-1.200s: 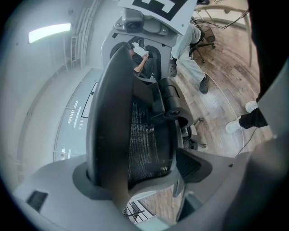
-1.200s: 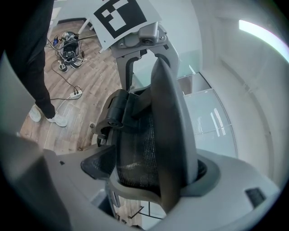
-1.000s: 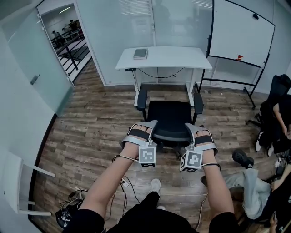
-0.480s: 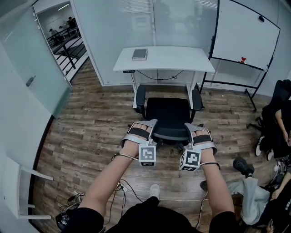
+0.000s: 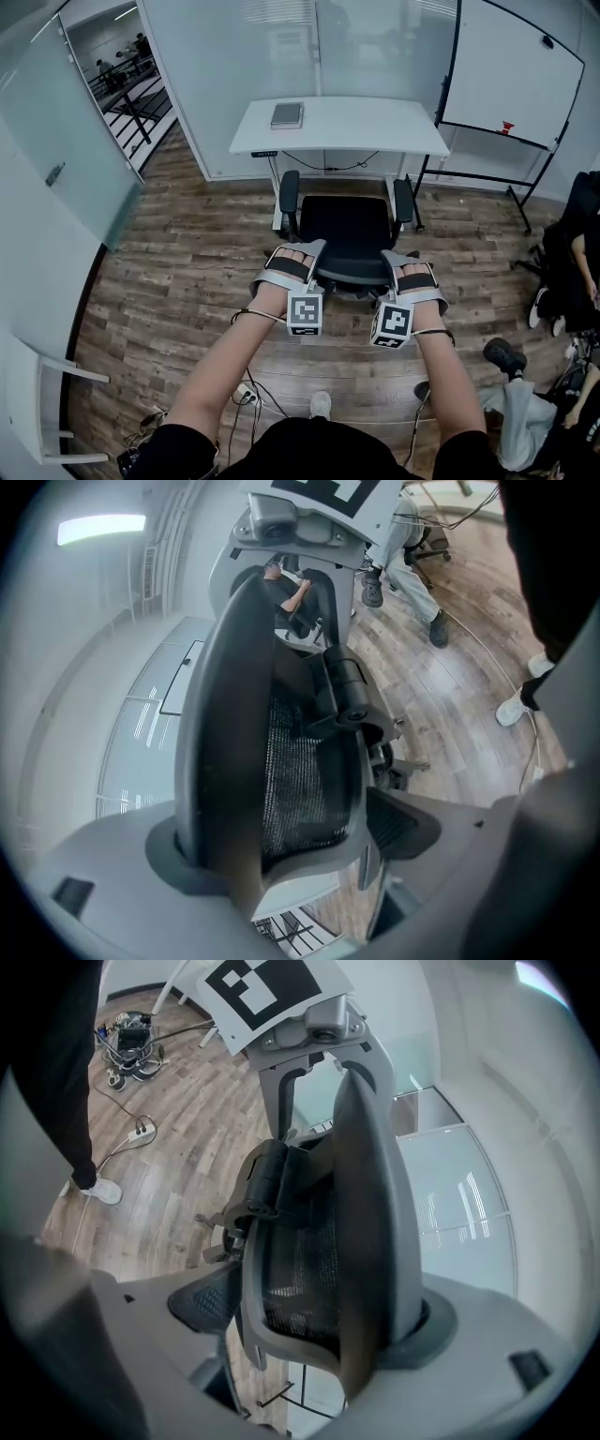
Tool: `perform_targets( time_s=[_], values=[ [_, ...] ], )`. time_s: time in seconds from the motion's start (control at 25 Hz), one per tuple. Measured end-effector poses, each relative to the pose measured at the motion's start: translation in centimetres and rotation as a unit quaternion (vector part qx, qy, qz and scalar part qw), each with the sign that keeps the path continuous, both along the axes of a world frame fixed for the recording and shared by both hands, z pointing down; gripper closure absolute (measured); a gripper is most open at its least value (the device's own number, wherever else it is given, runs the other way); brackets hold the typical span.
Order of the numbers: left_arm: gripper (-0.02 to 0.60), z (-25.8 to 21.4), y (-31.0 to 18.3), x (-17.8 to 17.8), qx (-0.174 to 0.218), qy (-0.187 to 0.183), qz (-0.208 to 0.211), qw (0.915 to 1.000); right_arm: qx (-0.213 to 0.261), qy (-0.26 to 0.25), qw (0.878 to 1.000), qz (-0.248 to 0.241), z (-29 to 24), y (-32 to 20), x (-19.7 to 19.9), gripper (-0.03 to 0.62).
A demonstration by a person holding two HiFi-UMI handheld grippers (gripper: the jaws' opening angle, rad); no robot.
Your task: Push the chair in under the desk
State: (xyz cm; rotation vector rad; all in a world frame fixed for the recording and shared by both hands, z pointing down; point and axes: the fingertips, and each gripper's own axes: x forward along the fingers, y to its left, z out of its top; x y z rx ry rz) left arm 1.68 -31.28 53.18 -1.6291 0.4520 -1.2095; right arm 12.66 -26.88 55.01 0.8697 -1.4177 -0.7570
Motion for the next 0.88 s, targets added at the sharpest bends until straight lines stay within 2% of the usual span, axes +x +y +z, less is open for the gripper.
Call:
perform_targets(
  time_s=[0.56,0.72,0.88],
  values=[
    [0.137,0.7,-10.4,1.0,0.005,-0.012,0.007,0.9999,-0.009,0.017,1.0,0.021,0.8,-10.0,1.4,0.167],
    [0.137,0.5,-13.1,1.8,0.004,0.0,0.006,1.0,-0.008,0.015,1.0,0.024,0.8,-12.6,1.9,0.168],
    [0.137,0.0,-15.6,2.6,-0.005,0.03,-0.003,0.9995,0.003,0.01,1.0,0.027,0.4,-15.1,2.2,0.185]
  ],
)
